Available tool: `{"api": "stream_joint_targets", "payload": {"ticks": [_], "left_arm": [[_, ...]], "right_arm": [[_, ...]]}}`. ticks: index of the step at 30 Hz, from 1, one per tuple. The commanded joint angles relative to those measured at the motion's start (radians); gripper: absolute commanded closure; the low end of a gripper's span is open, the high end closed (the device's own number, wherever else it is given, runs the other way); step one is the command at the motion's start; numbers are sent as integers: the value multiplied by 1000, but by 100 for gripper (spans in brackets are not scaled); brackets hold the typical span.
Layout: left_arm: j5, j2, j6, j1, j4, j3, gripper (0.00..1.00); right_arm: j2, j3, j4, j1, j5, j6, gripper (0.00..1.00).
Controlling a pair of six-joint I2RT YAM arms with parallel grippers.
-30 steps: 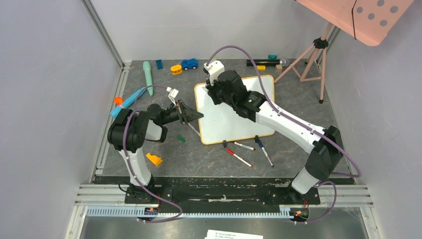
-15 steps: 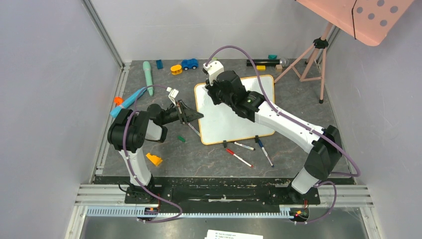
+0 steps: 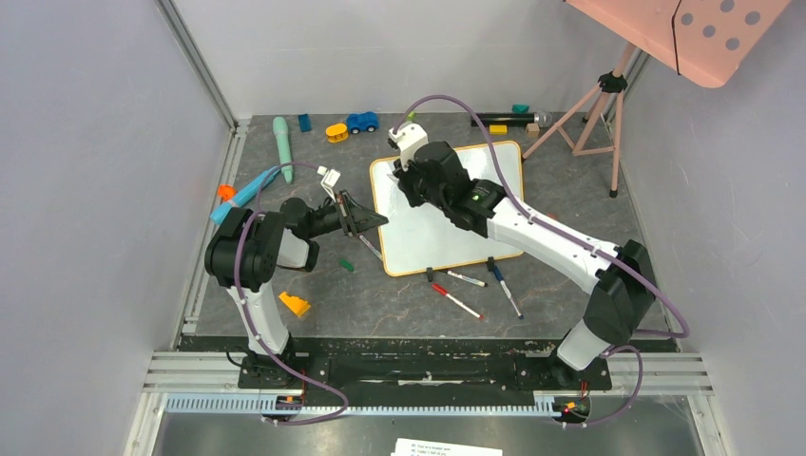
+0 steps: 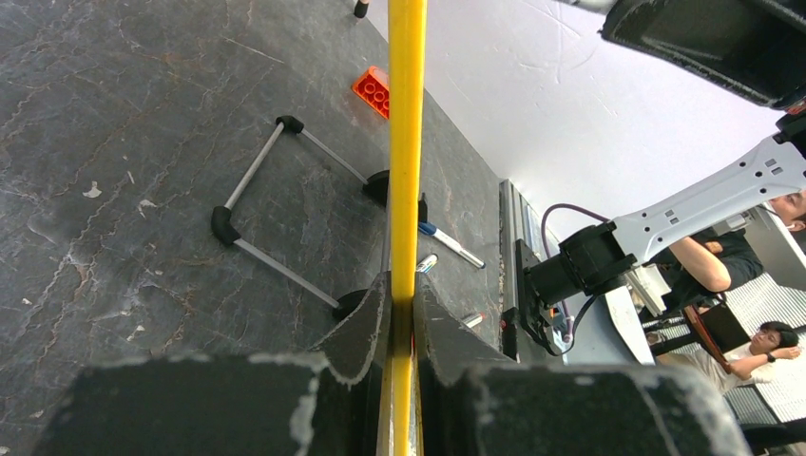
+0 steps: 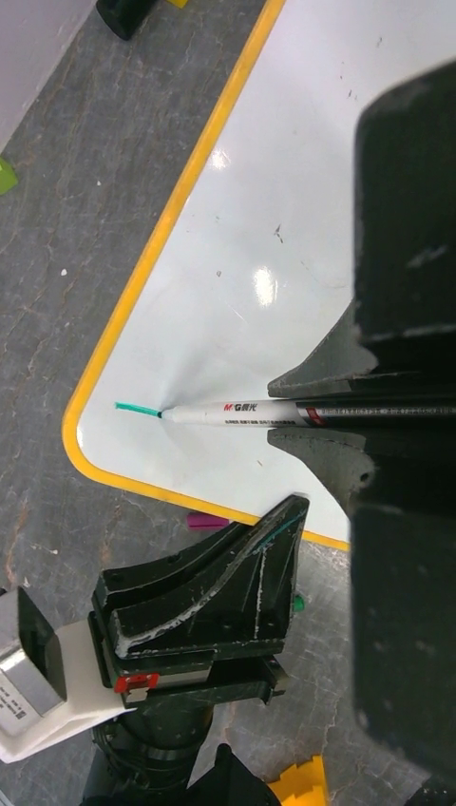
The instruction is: Write a sentence on the whiteboard
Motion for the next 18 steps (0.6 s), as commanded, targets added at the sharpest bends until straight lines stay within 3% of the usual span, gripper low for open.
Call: {"api": "stream_joint_targets", "payload": {"ticks": [1,9,18], "left_arm": [[29,-47,25,4,77,3,98],[28,-47,26,4,77,3,98],[28,-45,25,4,77,7,98]], "right_arm": [[-42,-46,12,-2,-7,13,100],[-73,-103,22,0,-20,24,100],[-83,-44,32,-1,-79,27,100]]}}
